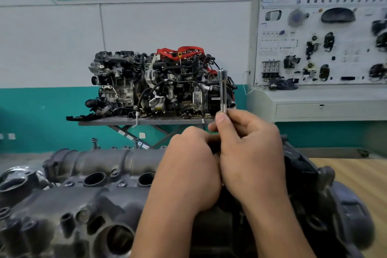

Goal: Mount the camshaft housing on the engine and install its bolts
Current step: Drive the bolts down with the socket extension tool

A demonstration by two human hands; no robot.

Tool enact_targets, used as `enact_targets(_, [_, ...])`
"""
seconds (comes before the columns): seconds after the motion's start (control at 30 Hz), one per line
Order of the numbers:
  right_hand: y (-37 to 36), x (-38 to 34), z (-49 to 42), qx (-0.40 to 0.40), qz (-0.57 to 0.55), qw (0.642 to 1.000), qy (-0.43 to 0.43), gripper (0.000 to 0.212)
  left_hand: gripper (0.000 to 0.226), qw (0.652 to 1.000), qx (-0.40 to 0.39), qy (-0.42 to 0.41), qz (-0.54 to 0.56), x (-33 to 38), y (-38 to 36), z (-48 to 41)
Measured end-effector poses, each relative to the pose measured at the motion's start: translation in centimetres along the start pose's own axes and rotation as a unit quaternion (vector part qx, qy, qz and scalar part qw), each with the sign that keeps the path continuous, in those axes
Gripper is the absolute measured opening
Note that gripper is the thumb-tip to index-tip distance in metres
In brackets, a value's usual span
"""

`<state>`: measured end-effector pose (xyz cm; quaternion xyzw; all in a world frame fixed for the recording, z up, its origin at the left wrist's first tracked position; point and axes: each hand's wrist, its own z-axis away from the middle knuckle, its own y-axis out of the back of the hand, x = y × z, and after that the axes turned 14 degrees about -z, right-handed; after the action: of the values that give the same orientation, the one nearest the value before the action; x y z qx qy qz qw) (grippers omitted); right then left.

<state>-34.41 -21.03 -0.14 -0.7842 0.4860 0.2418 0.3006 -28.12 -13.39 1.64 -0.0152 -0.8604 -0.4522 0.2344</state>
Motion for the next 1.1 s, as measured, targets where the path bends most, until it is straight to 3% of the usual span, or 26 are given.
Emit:
enact_targets(0.23, [0.8, -2.2, -1.7, -0.085, 0.168, 0.982, 0.002, 0.026, 0.014, 0.996, 0.027, 0.05, 0.072, -0.2, -0.2, -0.5])
enact_targets(0.47, [2.8, -3.7, -4.7, -0.172, 0.21, 0.96, -0.073, 0.028, 0.014, 0.994, -0.017, 0.067, 0.083, 0.4, 0.6, -1.3])
enact_targets(0.67, [2.9, -3.2, -4.1, -0.132, 0.228, 0.965, 0.007, 0.025, 0.021, 0.999, -0.031, 0.012, -0.029, 1.3, 2.5, -3.0])
enact_targets(0.93, [2.6, -2.8, -4.0, -0.082, 0.276, 0.956, 0.051, 0.03, 0.018, 0.995, -0.06, -0.058, -0.051, 1.0, 2.5, -3.3])
enact_targets(1.1, [4.0, -4.7, -5.9, -0.235, 0.27, 0.933, 0.015, 0.036, 0.019, 0.995, -0.055, -0.07, -0.054, 0.6, 2.0, -3.3])
